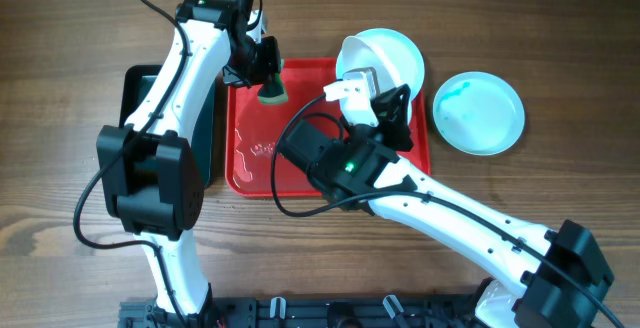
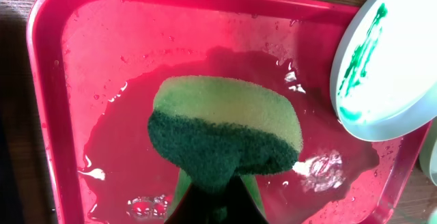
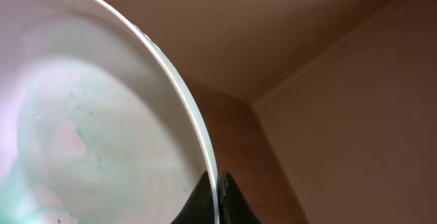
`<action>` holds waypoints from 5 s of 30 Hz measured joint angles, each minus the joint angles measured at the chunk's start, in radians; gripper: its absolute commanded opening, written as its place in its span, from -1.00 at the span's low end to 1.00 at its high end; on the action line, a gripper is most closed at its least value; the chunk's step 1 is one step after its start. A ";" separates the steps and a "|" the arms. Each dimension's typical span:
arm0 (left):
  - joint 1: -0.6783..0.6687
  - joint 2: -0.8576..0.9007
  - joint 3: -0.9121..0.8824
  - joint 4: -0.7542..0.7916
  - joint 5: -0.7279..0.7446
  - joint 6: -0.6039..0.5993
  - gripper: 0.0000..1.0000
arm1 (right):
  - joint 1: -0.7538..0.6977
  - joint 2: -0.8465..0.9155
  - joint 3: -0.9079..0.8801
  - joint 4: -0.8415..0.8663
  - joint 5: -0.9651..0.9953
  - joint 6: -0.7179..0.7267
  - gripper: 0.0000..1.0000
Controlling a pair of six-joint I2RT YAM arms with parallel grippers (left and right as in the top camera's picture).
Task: Clean dirty plates on tray and stack at the side
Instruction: 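Lift the plate with the right gripper and stack it on the plate at the right, then grasp the top plate rim with the right gripper and pull it to the tray center, then scrub the third plate with the sponge in the left gripper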
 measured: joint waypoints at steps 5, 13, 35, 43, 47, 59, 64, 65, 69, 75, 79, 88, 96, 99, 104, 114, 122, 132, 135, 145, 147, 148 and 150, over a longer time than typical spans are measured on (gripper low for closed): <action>0.000 0.000 0.000 0.000 0.000 0.000 -0.92 | -0.023 0.000 0.000 0.076 -0.373 0.000 -0.91; 0.000 0.000 0.000 0.000 0.000 0.000 -0.92 | -0.364 0.000 0.000 0.106 -1.138 0.043 -0.92; 0.000 0.000 0.000 0.000 0.000 -0.004 -0.92 | -1.251 -0.024 -0.297 0.309 -1.480 -0.131 -0.19; 0.000 0.000 0.000 0.000 0.000 -0.023 -0.92 | -0.995 -0.024 -0.143 0.341 -1.612 -0.072 -0.28; 0.000 0.000 0.000 0.000 0.000 -0.023 -0.92 | -0.832 0.056 -0.139 0.466 -1.582 0.042 -0.35; 0.000 0.000 0.000 0.000 0.000 -0.023 -0.92 | -0.776 0.299 -0.139 0.581 -1.553 0.141 -0.78; 0.000 0.000 0.000 -0.001 0.000 -0.023 -0.92 | -0.776 0.314 -0.116 0.506 -1.659 0.139 -0.91; 0.000 0.000 0.000 0.000 0.000 -0.023 -0.92 | -0.774 0.314 -0.114 0.459 -1.687 0.126 -0.91; 0.000 0.000 0.000 0.004 0.000 -0.023 -0.92 | -0.751 0.263 -0.113 0.246 -1.731 0.025 -0.32; 0.000 0.000 0.000 0.008 0.000 -0.023 -0.92 | -0.714 0.156 -0.112 0.274 -1.655 -0.144 0.20; 0.000 0.000 0.000 0.008 0.000 -0.023 -0.92 | -0.716 0.191 -0.112 0.432 -1.592 -0.260 0.00; 0.000 0.000 0.000 0.011 0.000 -0.023 -0.92 | -0.716 0.312 -0.112 0.478 -1.631 -0.417 -0.91; 0.000 0.000 0.000 0.037 -0.010 -0.023 -0.92 | -0.700 0.330 -0.100 0.409 -1.807 -0.153 -0.91; 0.000 0.000 0.000 0.053 -0.043 -0.024 -0.92 | -0.652 0.332 -0.109 0.441 -1.808 -0.021 -0.91; 0.000 0.002 0.000 0.064 -0.061 -0.026 -0.92 | -0.617 0.337 -0.110 0.470 -1.799 0.091 -0.91; -0.087 0.183 0.001 0.085 -0.084 0.199 -0.92 | -0.621 0.337 -0.110 0.481 -1.785 0.111 -0.91; -0.153 0.183 0.008 0.118 -0.241 0.262 -0.92 | -0.624 0.337 -0.110 0.481 -1.780 0.119 -0.91; -0.183 0.183 0.053 0.043 -0.222 0.217 -0.92 | -0.623 0.337 -0.110 0.490 -1.780 0.119 -0.91; -0.187 0.183 0.051 0.047 -0.196 0.202 -0.92 | -0.623 0.337 -0.110 0.491 -1.780 0.118 -0.91; -0.193 0.140 -0.142 0.258 -0.158 0.119 -0.92 | -0.621 0.337 -0.110 0.493 -1.780 0.114 -0.91; -0.190 0.137 -0.147 0.233 -0.076 0.121 -0.92 | -0.621 0.337 -0.110 0.493 -1.780 0.110 -0.91; -0.186 0.137 -0.151 0.207 0.036 0.155 -0.92 | -0.621 0.337 -0.111 0.494 -1.781 0.110 -0.92; -0.190 0.138 -0.174 0.150 0.243 0.241 -0.92 | -0.620 0.337 -0.111 0.496 -1.781 0.110 -0.91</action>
